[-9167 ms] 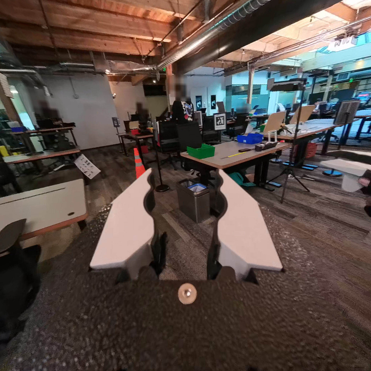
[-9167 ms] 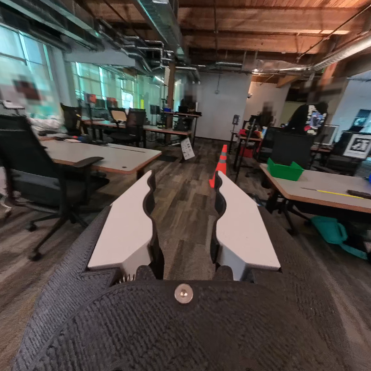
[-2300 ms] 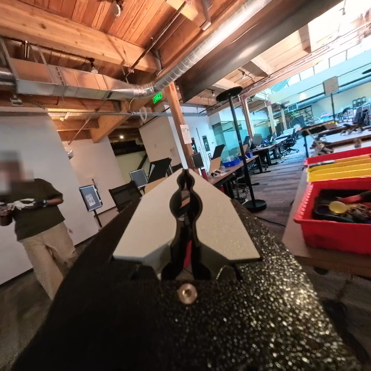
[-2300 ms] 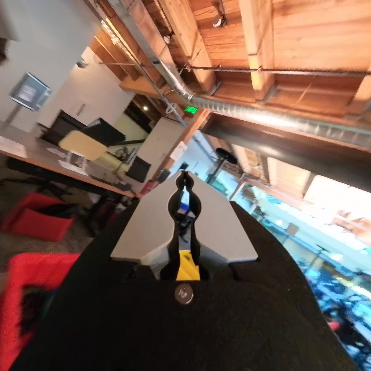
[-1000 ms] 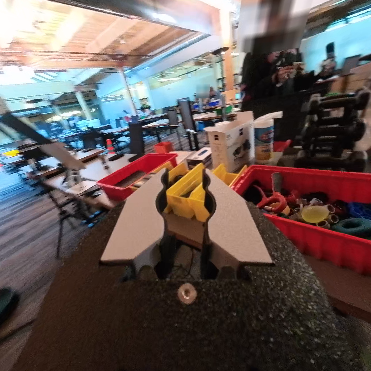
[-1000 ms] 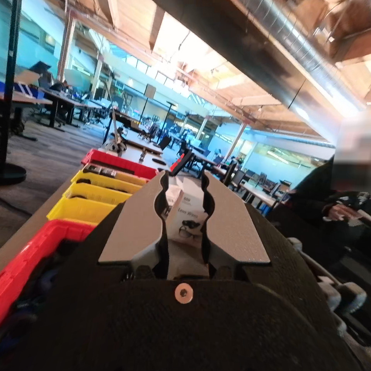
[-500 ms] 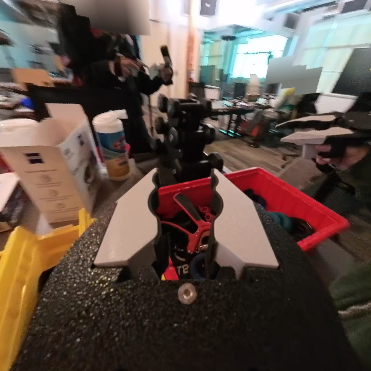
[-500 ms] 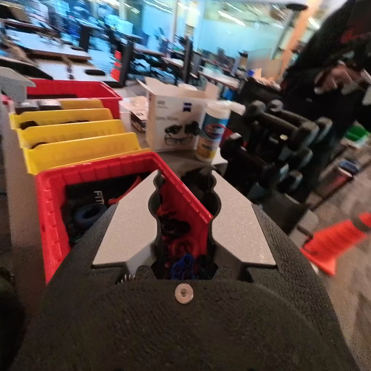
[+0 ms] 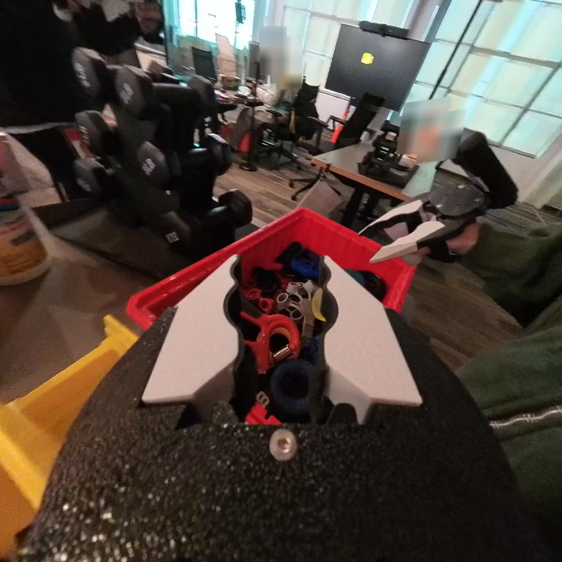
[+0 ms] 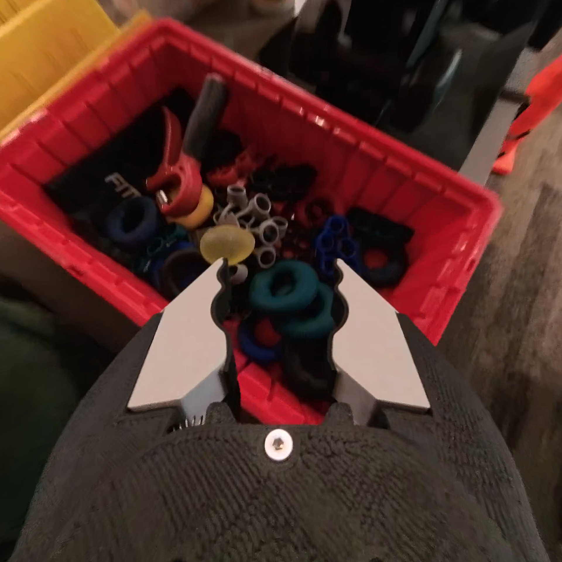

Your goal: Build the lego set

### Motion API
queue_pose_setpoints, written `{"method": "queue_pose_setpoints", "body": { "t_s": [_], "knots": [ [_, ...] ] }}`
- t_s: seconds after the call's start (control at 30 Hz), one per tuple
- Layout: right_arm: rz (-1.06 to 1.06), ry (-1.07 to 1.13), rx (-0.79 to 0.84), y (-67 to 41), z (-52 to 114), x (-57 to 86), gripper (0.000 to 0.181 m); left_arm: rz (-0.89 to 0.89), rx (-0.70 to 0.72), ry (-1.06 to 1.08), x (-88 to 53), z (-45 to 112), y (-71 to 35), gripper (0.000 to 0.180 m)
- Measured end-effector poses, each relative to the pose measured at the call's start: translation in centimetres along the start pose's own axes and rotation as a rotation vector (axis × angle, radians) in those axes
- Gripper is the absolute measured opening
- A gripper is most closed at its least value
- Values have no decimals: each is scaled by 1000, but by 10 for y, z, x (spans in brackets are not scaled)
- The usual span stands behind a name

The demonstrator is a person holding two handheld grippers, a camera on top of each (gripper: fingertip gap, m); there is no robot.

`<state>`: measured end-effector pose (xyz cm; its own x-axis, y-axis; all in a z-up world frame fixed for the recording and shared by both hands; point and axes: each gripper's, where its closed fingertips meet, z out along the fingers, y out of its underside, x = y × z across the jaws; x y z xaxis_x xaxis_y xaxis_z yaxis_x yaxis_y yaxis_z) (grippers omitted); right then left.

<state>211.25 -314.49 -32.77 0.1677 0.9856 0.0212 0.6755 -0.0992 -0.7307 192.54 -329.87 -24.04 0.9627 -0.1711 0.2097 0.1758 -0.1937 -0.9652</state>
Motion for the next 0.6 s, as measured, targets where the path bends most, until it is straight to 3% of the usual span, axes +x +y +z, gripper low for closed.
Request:
{"method": "queue_pose_setpoints", "body": {
  "t_s": [0.17, 0.37, 0.6],
  "knots": [
    [77, -165, -109, 12, 29, -27, 45, 23, -45, 82, 15, 21, 3, 48],
    [26, -245, -201, 13, 76, -52, 59, 41, -68, 118, 26, 30, 10, 45],
    [-124, -143, -346, 35, 94, -58, 66, 47, -80, 83, 19, 30, 12, 45]
  ]
}}
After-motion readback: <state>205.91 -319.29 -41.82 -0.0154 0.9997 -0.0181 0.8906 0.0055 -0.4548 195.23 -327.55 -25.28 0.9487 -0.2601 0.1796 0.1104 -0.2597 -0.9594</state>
